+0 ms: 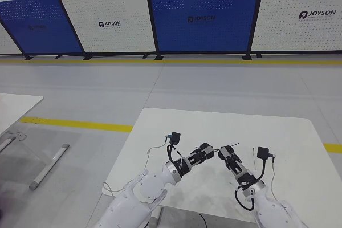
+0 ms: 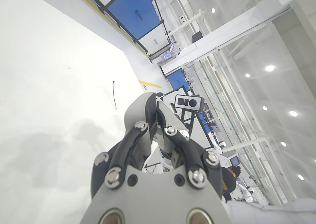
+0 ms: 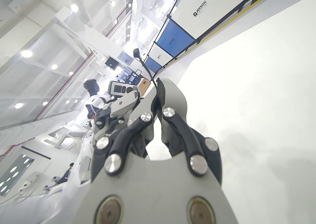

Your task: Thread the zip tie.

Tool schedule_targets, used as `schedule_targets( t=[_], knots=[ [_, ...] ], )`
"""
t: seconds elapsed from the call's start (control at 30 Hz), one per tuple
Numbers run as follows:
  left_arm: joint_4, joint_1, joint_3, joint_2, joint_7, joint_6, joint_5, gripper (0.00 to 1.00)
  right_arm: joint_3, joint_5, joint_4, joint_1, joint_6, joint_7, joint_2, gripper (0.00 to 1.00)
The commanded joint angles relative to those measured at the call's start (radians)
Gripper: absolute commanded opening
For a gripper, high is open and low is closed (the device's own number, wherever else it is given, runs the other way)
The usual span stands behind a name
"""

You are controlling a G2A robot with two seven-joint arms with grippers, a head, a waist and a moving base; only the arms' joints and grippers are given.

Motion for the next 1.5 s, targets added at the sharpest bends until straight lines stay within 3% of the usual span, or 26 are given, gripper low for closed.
schedule_targets(
  t=[0.0,0.33,1.23,1.47],
  knots=[
    [0.000,0.000,0.000,0.000,0.000,0.000,0.000,0.00,0.010,-0.004,-0.007,-0.007,-0.004,-0.009,0.001,0.00],
    [0.000,0.000,0.000,0.000,0.000,0.000,0.000,0.00,0.048,-0.070,-0.062,-0.059,-0.001,-0.061,0.006,0.00],
    [0.000,0.000,0.000,0.000,0.000,0.000,0.000,0.00,0.044,-0.073,-0.058,-0.037,0.018,-0.026,-0.003,0.00],
    [0.000,0.000,0.000,0.000,0.000,0.000,0.000,0.00,0.044,-0.031,-0.064,-0.042,-0.011,-0.024,-0.005,0.00]
  ],
)
